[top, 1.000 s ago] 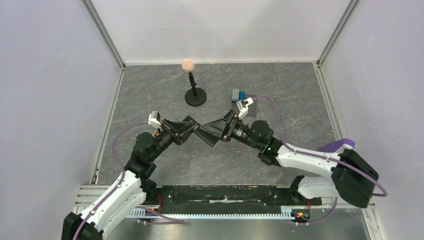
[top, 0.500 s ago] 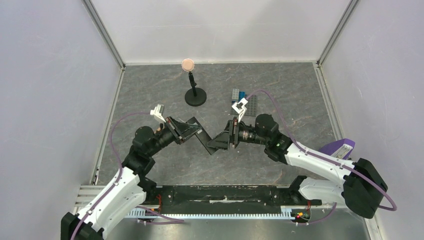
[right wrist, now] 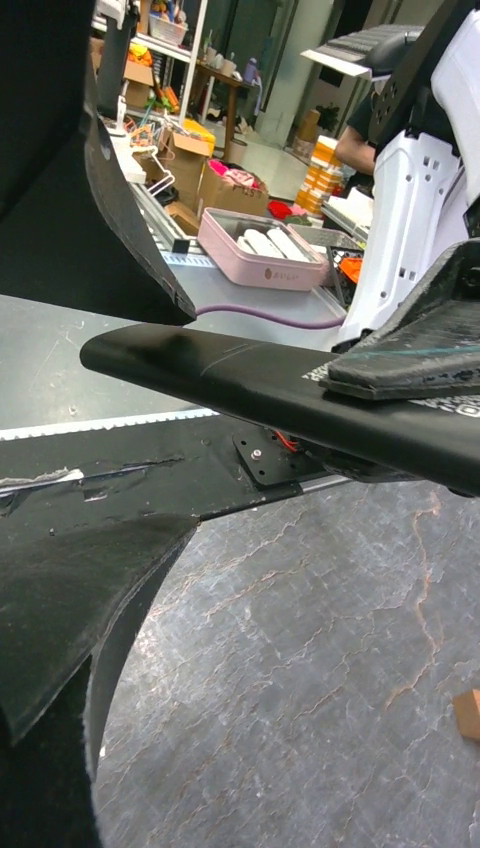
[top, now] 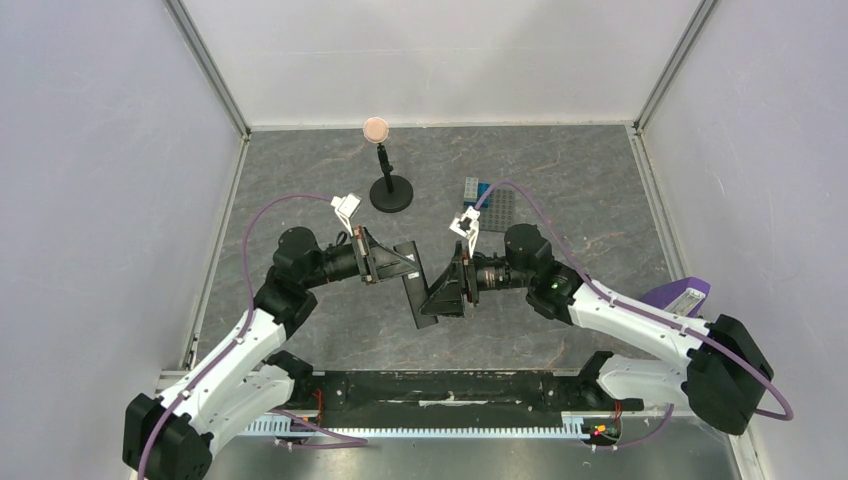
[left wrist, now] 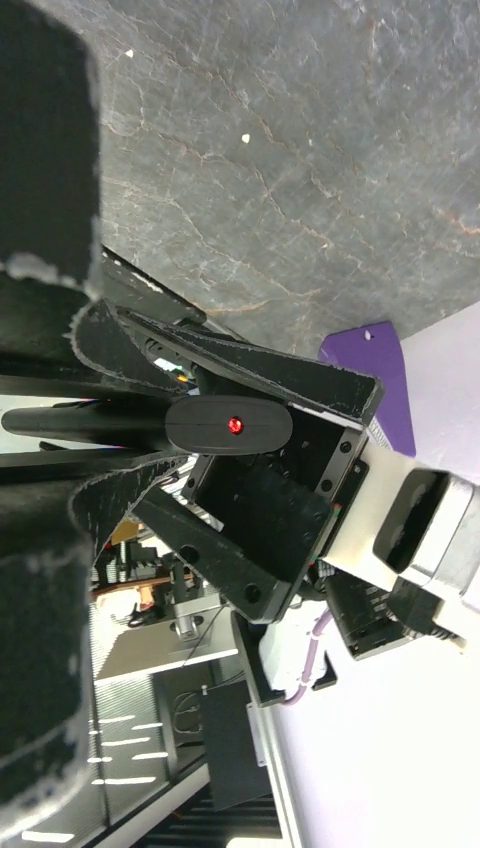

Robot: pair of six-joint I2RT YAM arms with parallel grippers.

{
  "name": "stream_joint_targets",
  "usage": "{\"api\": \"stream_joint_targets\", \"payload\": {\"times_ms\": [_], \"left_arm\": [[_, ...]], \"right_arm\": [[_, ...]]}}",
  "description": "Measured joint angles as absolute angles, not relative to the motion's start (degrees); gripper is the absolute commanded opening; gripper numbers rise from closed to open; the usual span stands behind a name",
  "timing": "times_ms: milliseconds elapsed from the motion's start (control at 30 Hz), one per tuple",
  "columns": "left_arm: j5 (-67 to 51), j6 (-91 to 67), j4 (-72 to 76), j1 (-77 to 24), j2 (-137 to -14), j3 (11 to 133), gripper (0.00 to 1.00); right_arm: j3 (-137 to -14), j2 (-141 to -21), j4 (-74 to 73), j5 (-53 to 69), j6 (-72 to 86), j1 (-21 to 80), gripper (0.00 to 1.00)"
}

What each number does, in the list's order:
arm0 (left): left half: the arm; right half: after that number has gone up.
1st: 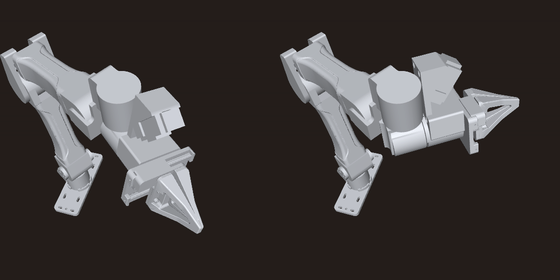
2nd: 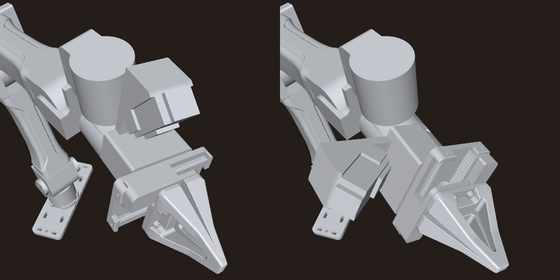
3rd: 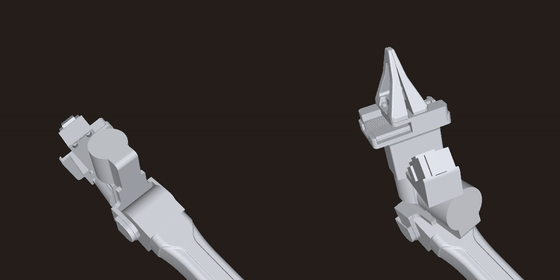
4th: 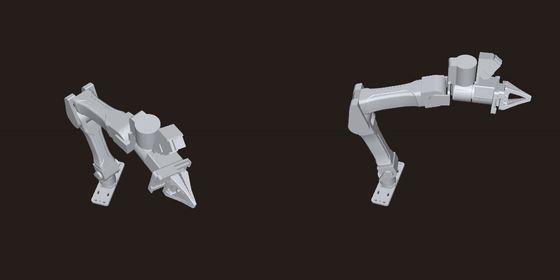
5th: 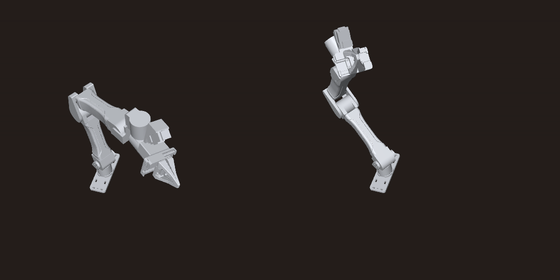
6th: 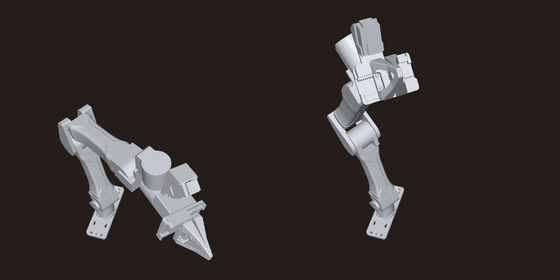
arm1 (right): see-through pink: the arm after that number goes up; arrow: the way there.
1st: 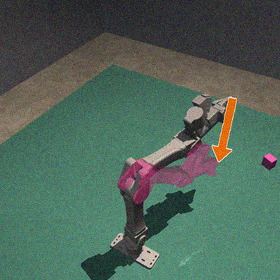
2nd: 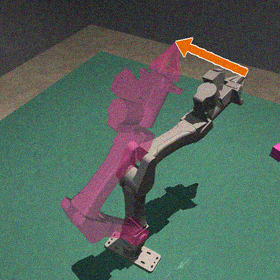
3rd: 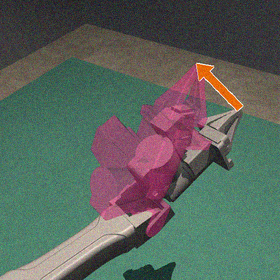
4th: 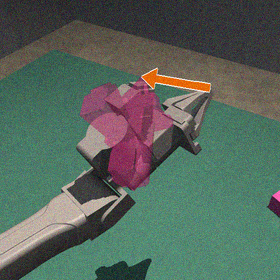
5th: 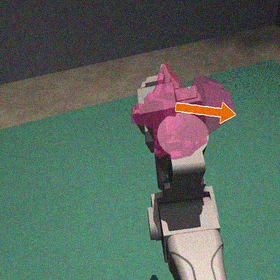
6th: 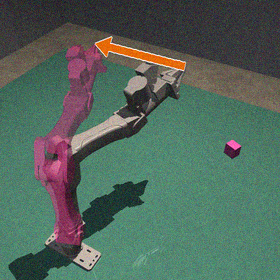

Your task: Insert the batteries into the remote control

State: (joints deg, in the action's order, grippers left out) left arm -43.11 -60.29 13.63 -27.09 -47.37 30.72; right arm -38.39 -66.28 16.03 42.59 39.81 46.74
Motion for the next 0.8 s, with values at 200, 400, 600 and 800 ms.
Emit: {"api": "stream_joint_targets", "payload": {"times_ms": [200,400,600,800], "left_arm": [[-45.69,-60.29,15.77,-27.09,-47.37,30.72,0.02],[-46.28,-60.25,17.15,-27.07,-47.37,30.70,0.03],[-46.63,-60.05,18.24,-27.07,-47.00,30.70,0.51],[-45.04,-57.91,14.59,-27.09,-44.51,31.29,0.72]], "right_arm": [[-38.02,-67.51,21.23,43.99,43.11,46.76,0.51],[-34.50,-69.76,34.06,45.78,52.38,46.78,0.26],[-32.93,-70.65,40.25,46.85,58.39,46.74,0.11],[-32.97,-69.95,36.05,43.59,55.79,46.74,0.08]]}}
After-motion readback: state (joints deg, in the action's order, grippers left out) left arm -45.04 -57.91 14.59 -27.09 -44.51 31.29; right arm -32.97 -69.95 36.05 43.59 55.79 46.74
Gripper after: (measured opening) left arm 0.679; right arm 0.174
